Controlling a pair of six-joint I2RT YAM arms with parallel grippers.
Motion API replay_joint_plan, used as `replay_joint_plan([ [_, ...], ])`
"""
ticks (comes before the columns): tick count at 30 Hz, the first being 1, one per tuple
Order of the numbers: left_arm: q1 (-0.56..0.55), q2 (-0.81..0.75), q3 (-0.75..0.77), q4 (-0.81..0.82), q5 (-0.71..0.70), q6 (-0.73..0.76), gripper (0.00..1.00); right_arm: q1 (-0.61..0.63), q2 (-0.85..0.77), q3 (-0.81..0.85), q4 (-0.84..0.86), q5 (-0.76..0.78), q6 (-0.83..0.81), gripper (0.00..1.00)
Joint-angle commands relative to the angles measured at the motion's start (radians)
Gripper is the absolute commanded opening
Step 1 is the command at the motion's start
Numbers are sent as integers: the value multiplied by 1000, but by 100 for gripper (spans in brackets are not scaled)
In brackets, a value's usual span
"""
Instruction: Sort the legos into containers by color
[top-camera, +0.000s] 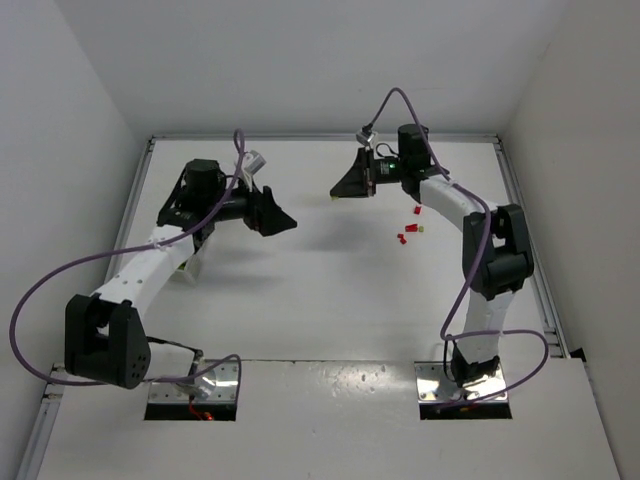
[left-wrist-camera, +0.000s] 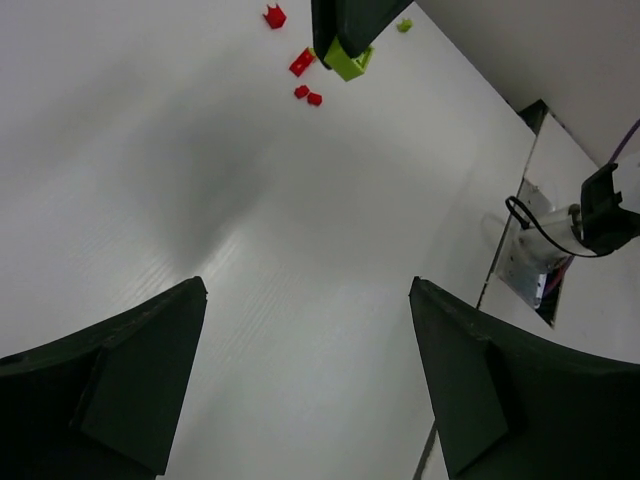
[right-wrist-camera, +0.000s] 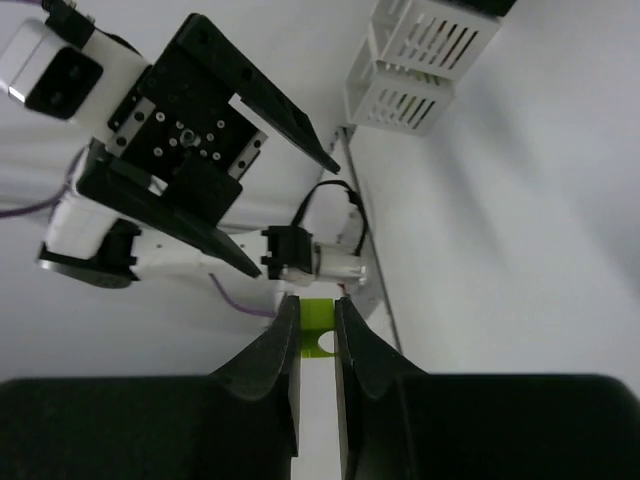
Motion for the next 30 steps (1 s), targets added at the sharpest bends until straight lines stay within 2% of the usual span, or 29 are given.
replay_joint_plan([
  [1,-43,-24,-8,123,-87,3,89,18,2,-6,184,-53,226,0],
  [3,-56,2,-8,155,-109,-21,87,28,2,-19,196,-41,295,0],
  [4,-87,2,4,167,-156,-33,83,28,2,-47,213,-32,319,0],
  [7,-144,48,36,178,-198,-33,82,28,2,-93,263,-10,425,0],
  [11,-188,88,70,232,-270,-44,81,28,-7,-116,264,1,465,0],
  [16,-219,137,116,278,-233,-56,79,28,-8,-137,264,1,478,0],
  [30,-273,198,166,287,-189,-44,64,28,11,-125,303,-21,537,0],
])
